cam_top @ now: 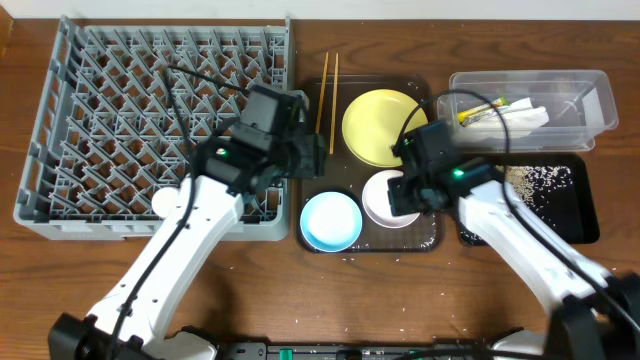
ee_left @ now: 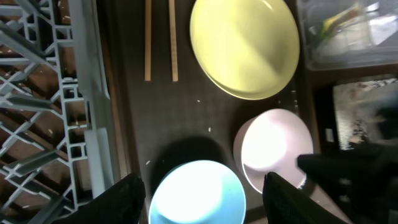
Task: Sort waste into correct bins and load items into the dishwasher
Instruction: 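Return the empty white bowl to the compartment tray with the right gripper, then reach the left gripper to the wooden chopsticks and grasp them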
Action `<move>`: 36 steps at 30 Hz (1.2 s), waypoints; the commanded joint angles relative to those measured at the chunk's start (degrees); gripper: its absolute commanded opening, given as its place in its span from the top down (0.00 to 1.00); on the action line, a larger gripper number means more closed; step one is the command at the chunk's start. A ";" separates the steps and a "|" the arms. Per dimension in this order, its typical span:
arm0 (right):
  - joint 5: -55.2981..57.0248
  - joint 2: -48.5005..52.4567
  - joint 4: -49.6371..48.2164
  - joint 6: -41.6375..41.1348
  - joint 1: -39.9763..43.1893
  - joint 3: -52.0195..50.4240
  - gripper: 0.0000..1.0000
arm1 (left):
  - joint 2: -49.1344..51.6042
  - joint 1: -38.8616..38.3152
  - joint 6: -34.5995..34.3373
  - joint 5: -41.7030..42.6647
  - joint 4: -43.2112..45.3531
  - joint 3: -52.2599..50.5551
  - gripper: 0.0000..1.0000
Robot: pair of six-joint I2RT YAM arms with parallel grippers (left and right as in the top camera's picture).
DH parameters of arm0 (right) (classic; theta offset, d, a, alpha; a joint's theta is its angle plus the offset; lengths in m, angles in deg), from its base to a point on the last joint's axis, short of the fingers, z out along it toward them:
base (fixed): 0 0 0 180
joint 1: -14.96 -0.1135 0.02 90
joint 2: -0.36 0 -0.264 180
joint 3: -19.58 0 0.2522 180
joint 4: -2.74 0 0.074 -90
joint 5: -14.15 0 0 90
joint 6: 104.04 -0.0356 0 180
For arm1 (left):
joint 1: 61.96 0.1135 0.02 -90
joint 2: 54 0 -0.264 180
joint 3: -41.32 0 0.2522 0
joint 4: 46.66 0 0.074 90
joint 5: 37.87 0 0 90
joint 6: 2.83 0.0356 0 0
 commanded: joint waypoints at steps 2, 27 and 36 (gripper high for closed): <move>0.09 6.08 0.22 -2.64 0.52 -1.33 0.99 | 0.13 -0.76 -0.59 -10.60 -0.35 1.86 0.38; 9.07 -26.95 -7.28 -6.05 37.22 8.04 0.01 | 12.92 -3.15 8.92 -9.22 8.72 7.96 0.21; 9.09 -26.62 1.22 -6.03 37.44 7.98 0.01 | 24.28 -2.60 10.03 -12.39 21.57 8.02 0.34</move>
